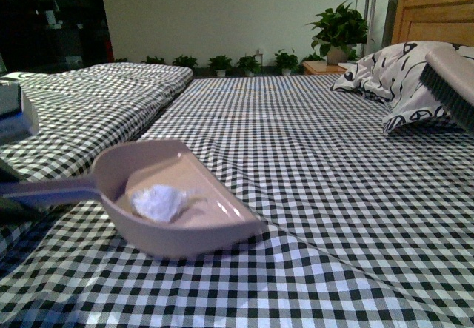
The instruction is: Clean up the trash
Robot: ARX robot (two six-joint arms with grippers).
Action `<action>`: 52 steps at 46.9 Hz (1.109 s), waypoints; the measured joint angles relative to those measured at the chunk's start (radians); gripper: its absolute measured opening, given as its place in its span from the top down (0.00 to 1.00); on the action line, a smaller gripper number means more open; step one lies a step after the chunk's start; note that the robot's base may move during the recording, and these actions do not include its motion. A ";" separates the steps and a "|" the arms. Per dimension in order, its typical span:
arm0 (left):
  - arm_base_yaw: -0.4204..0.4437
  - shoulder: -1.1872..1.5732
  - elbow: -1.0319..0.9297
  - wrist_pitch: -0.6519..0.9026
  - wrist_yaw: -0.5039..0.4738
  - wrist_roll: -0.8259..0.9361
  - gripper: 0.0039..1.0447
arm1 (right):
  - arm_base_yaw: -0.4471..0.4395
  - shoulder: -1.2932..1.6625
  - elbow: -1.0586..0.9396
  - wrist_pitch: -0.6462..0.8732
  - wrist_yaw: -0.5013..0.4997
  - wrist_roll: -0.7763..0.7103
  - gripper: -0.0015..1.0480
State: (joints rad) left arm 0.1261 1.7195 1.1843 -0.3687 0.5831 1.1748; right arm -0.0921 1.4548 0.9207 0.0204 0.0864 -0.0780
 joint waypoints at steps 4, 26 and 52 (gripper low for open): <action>-0.002 -0.033 0.018 0.085 0.003 -0.162 0.74 | -0.028 -0.065 0.000 -0.002 -0.013 -0.011 0.81; -0.054 -0.343 -0.102 0.380 -0.331 -0.814 0.74 | -0.218 -0.415 -0.061 0.016 -0.157 0.051 0.81; -0.127 -0.800 -0.351 0.228 -0.404 -0.933 0.74 | -0.393 -0.780 -0.118 -0.099 -0.529 0.184 0.81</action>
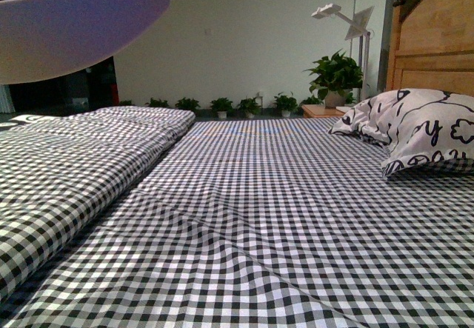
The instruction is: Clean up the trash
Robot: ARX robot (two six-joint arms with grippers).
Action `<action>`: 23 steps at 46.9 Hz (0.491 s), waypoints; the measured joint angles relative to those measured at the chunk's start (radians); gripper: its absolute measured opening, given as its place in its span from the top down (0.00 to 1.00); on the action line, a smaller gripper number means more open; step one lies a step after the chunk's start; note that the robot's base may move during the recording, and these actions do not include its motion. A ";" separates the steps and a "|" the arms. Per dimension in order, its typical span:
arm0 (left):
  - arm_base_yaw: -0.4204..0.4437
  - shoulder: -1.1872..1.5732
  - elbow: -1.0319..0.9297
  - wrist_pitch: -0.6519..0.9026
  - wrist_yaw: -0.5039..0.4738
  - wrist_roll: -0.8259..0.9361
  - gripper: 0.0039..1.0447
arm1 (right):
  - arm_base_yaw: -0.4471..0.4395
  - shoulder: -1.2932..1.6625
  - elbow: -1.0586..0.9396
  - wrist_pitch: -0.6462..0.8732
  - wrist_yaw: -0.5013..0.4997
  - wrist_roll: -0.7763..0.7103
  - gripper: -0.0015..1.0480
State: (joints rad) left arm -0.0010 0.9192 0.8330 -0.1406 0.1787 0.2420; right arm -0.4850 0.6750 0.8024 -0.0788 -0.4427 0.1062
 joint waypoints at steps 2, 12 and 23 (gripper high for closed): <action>0.000 -0.024 -0.005 -0.018 0.000 -0.001 0.74 | -0.013 -0.014 -0.005 -0.002 -0.015 0.010 0.81; 0.000 -0.084 -0.020 -0.045 -0.013 -0.008 0.74 | -0.024 -0.050 -0.015 -0.008 -0.034 0.030 0.81; -0.005 -0.087 -0.023 -0.045 -0.012 -0.026 0.74 | -0.023 -0.050 -0.016 -0.023 -0.017 0.033 0.81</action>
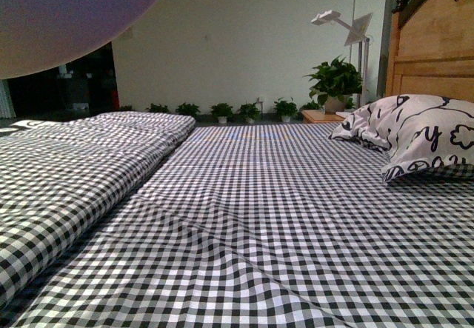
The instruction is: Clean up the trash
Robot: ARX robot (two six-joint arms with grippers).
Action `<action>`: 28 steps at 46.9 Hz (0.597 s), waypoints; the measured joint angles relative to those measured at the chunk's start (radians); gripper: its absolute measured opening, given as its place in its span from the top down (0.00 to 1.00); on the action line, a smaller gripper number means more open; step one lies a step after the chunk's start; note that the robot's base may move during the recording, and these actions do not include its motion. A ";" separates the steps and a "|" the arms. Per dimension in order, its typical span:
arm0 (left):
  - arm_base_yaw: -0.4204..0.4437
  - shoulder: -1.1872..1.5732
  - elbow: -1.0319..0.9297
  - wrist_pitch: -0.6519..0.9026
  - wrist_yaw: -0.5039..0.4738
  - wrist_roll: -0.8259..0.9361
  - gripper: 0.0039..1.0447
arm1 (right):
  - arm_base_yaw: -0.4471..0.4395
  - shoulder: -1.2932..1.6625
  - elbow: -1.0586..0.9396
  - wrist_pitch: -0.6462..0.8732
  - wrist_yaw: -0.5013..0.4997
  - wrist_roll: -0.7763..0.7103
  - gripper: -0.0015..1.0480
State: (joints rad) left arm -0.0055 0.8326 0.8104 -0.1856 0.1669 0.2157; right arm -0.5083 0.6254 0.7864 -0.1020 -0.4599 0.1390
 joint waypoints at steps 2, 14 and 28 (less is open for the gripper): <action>-0.001 -0.001 -0.002 0.000 0.005 -0.006 0.74 | 0.000 0.000 0.000 0.000 0.002 0.000 0.81; -0.001 -0.001 -0.004 0.000 0.009 -0.023 0.74 | 0.000 0.000 0.000 -0.002 0.003 0.000 0.81; -0.001 -0.001 -0.004 0.000 0.009 -0.024 0.74 | 0.000 0.000 0.000 -0.003 0.003 0.000 0.81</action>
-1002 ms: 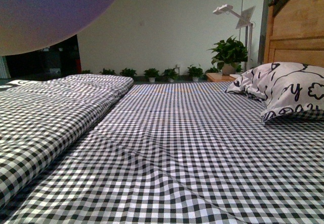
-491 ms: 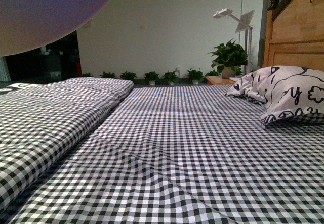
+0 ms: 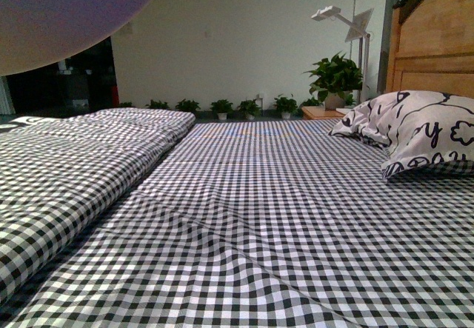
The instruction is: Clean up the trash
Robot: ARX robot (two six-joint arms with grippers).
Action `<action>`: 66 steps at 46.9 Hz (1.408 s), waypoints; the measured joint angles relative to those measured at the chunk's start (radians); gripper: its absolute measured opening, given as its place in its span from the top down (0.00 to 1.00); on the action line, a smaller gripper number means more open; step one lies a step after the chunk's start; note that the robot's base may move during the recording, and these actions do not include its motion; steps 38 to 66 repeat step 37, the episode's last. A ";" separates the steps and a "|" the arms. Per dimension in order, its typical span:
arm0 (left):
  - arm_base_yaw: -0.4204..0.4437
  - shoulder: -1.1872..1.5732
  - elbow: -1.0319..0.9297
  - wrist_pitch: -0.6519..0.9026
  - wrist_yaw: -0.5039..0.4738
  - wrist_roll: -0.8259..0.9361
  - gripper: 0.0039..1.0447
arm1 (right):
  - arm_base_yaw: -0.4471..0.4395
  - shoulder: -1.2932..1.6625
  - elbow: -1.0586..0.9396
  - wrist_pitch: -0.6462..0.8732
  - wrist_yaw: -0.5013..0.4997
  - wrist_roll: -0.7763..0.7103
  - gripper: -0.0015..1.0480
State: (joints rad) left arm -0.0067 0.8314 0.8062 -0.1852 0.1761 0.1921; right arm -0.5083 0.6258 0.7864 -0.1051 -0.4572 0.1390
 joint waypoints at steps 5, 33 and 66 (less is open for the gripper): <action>0.000 0.000 0.000 0.000 0.000 0.000 0.74 | 0.000 0.000 0.000 0.000 0.000 0.000 0.81; 0.000 0.000 0.000 0.000 0.000 0.000 0.74 | 0.000 0.000 0.000 0.000 0.000 0.000 0.81; 0.000 0.000 0.000 0.000 0.000 0.000 0.74 | 0.000 0.000 0.000 0.000 0.000 0.000 0.81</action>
